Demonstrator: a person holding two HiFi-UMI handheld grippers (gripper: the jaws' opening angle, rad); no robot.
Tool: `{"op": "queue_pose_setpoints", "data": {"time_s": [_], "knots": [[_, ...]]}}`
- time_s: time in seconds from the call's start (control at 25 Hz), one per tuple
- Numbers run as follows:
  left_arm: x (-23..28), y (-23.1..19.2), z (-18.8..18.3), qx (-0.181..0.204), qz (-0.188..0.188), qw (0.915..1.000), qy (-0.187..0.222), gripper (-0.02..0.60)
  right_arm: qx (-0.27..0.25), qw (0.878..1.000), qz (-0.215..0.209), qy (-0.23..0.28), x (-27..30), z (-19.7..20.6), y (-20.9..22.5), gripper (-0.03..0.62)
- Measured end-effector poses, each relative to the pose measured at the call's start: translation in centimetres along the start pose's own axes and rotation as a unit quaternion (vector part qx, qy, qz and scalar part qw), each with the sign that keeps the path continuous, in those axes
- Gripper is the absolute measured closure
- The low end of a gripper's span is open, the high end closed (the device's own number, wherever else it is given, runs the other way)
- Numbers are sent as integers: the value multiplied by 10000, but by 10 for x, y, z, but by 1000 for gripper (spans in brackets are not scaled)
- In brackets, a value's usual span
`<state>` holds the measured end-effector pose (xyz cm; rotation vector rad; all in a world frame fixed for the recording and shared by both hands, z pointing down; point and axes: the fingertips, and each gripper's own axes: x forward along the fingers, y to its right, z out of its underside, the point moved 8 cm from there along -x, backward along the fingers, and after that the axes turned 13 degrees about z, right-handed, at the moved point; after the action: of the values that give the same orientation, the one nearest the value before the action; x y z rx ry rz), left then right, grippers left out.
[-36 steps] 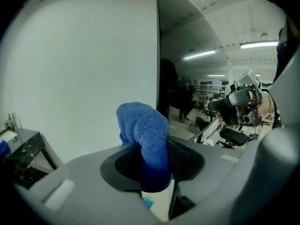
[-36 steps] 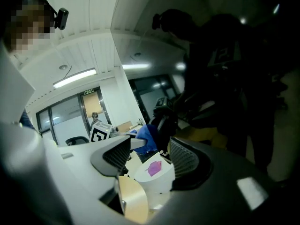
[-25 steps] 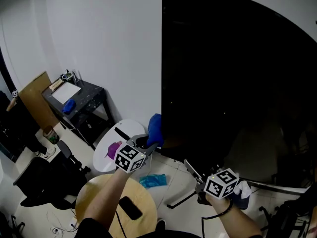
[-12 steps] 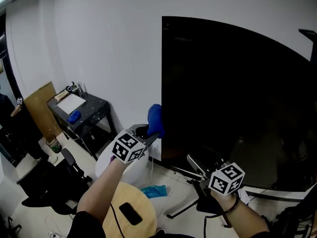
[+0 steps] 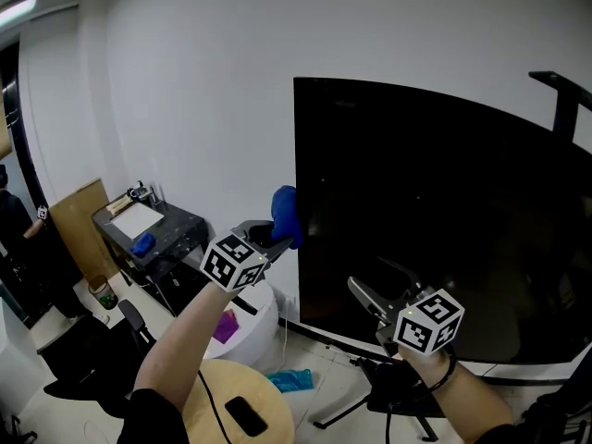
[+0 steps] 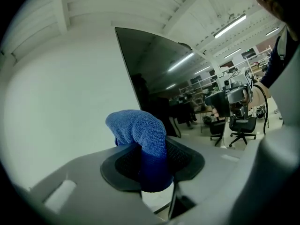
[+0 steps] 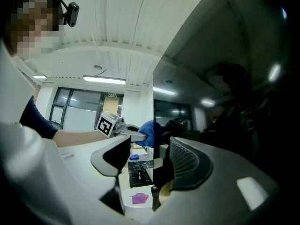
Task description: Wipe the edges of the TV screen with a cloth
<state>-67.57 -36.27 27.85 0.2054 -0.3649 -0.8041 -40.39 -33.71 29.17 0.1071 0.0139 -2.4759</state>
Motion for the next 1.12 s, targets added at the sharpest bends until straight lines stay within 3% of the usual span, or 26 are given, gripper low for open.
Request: {"op": "queue_pose_setpoints", "data": {"time_s": [0.6, 1.12], "knots": [[-36, -43, -127, 1059, -407, 9935, -76, 457, -384, 9963, -251, 730, -3, -84, -22, 326], [-55, -73, -205, 1306, -576, 9897, 31, 457, -822, 9886, -257, 1235, -19, -144, -26, 327]]}}
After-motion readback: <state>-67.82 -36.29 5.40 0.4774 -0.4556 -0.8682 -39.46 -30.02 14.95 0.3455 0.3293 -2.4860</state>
